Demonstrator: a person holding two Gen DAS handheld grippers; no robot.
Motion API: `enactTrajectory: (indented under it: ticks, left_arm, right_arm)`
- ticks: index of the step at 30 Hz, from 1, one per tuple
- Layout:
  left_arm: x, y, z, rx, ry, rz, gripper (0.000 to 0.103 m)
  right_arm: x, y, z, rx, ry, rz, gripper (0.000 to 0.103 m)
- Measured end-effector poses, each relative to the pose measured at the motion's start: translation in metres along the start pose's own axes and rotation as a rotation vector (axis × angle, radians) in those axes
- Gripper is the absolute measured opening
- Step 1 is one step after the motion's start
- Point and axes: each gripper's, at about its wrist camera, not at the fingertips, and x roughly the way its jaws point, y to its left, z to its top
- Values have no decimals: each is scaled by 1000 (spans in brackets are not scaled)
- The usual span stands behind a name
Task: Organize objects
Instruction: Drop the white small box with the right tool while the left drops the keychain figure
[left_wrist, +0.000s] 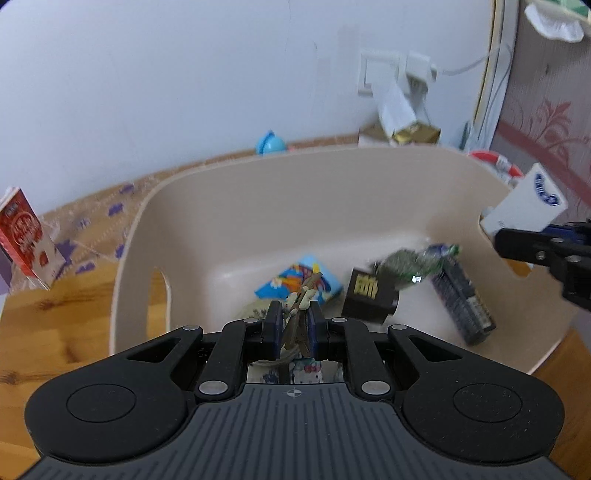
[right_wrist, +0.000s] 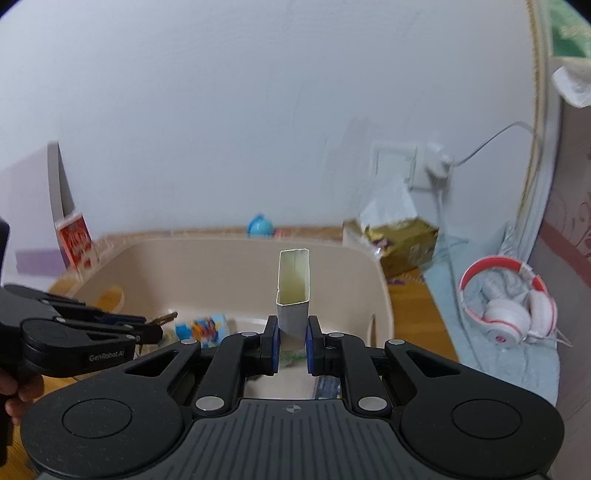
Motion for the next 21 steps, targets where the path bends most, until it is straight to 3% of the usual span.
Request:
enactTrajectory:
  ticks: [6,8,10,11,12,13,14,16,21]
  left_arm:
    - [2,-3,0,5,48,-16,14]
    - [-1,-4,-1,4,51,-5,25]
    - [-6,-5,0,-5,47,-10,63]
    - [-10,-6,0,-3,36,-8,68]
    - [-14,-7,0,2,19,-2,71]
    - [-18,-8,0,8,10,5,74]
    - [-20,-9,1,9,8,10,76]
    - [-25,-9,2,-5,2,12,85]
    - [-36,-3,3,-52,-9,12,86]
  right_arm:
    - [30,5,-8,-29,110,-1,15]
    - [29,8,-10,-31,117,-6,29]
    - [26,9,-10,-23,108,-8,37]
    - [22,9,-9,-19,101,-3,43]
    - [20,9,-7,-20,95,-3,50]
    - [16,11,-6,-25,85,-17,74]
    - [12,12,-5,-30,68,-31,89]
    - [2,12,-3,-35,32,-40,93]
    - [-13,8,4,-12,6,-47,103]
